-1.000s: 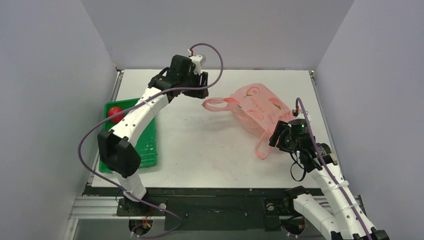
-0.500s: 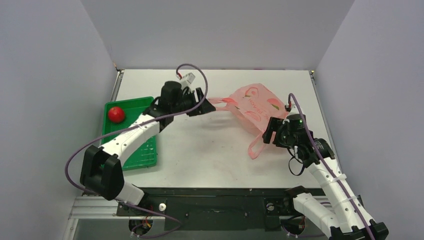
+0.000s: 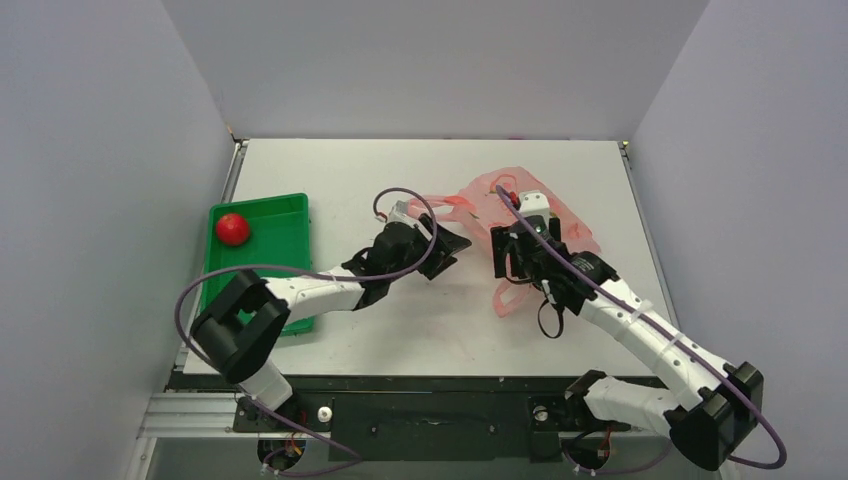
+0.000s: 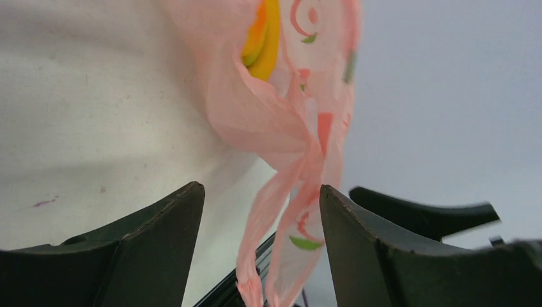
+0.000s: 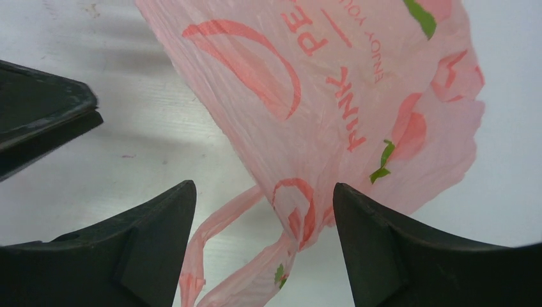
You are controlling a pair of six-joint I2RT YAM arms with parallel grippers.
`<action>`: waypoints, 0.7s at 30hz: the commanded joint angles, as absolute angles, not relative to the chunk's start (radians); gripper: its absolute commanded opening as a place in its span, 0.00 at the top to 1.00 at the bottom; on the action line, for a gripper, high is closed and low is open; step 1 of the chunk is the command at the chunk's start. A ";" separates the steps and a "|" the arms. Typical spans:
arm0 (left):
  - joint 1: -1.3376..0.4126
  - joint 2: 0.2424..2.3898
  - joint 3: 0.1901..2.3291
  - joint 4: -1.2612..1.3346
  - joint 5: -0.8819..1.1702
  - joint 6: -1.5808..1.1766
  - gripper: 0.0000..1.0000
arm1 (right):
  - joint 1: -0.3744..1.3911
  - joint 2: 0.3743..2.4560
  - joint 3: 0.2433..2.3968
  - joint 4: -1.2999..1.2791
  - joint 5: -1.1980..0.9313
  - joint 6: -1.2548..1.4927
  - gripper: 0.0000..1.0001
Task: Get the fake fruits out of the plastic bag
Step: Adjust the plastic bag at the center of the board.
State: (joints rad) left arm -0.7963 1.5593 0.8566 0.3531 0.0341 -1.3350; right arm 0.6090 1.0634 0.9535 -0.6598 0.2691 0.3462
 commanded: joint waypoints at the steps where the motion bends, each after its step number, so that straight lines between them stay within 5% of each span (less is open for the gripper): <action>1: -0.796 1.715 0.838 0.579 -0.032 -1.599 0.36 | 0.683 1.145 1.028 -0.602 0.550 0.260 0.26; 13: -0.835 1.843 0.860 0.679 -0.125 -1.751 0.33 | 0.711 1.315 1.077 -0.603 0.755 0.193 0.45; 18: -0.837 1.888 0.881 0.696 -0.132 -1.774 0.33 | 0.711 1.334 1.066 -0.600 0.753 0.206 0.28; 21: -0.839 1.911 0.931 0.658 -0.140 -1.749 0.32 | 0.710 1.344 1.059 -0.595 0.761 0.217 0.30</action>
State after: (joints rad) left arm -0.8322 1.8828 0.8536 0.6304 -0.1081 -1.7477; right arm 0.7086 1.3251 1.0401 -0.6281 0.7071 0.2100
